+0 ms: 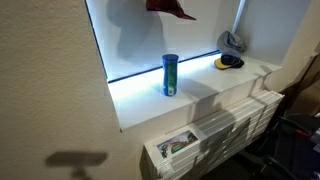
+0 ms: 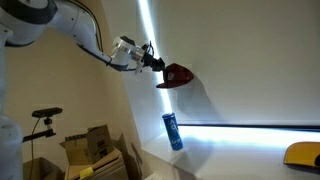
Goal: Get the maroon cap and put it on the blue canister
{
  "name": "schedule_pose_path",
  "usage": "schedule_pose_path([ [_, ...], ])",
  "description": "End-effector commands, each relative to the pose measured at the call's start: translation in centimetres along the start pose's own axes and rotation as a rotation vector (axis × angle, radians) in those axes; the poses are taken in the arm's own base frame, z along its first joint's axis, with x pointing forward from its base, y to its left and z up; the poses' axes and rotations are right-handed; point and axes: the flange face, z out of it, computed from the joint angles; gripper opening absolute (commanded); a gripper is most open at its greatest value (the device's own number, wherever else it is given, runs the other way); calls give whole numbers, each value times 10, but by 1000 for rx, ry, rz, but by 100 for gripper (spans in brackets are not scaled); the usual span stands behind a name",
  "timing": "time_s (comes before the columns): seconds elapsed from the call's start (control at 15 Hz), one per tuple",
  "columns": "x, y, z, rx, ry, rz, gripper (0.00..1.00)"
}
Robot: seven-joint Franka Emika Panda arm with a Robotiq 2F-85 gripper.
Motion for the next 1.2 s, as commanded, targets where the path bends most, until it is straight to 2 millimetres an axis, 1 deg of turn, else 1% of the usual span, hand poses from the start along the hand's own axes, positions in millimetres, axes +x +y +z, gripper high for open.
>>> schedule_pose_path([
  [0.0, -29, -17, -12, -34, 55, -80, 2],
  [0.2, -55, -34, -6, -41, 19, -129, 2],
  [0.4, -75, -42, 2, -34, -21, -155, 2],
  [0.6, -85, -43, 9, -34, -51, -166, 2],
  [0.8, -90, -43, 13, -37, -63, -170, 2],
  [1.0, -95, -47, 10, -23, -80, -172, 2],
  [1.13, -106, -55, 7, -1, -91, -184, 2],
])
